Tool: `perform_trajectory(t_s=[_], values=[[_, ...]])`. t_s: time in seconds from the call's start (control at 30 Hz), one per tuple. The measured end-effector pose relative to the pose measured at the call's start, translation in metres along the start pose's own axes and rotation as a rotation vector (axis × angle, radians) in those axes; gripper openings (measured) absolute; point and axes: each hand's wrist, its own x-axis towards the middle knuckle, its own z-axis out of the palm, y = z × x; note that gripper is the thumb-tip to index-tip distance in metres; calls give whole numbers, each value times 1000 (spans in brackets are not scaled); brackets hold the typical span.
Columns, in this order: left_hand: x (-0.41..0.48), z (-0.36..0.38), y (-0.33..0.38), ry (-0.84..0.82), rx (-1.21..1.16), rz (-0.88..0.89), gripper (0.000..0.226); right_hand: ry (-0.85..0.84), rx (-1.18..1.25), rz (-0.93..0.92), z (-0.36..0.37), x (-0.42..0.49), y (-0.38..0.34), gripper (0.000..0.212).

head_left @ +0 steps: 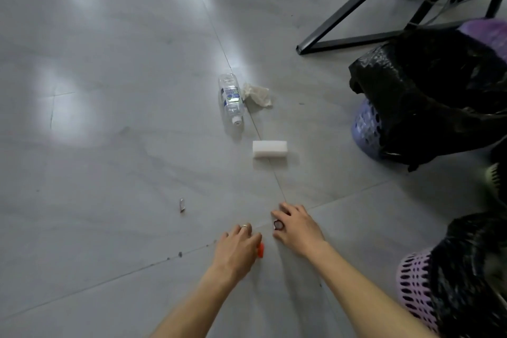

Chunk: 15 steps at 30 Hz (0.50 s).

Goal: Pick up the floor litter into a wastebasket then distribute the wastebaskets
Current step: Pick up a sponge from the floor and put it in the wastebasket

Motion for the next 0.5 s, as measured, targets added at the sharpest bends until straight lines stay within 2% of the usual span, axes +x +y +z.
perform_trajectory(t_s=[0.1,0.2,0.37,0.5], values=[[-2,3,-8,8,-8,-35,29,104,90,48,13,-8,1,31],[-3,7,-13,-6,-6,-71,29,162,144,132,21,-13,-3,22],[-10,6,-13,-18,-10,-123,28,108,111,227,28,-16,-8,24],[-19,6,-13,-57,-29,-156,25,48,229,404,30,-21,-10,34]])
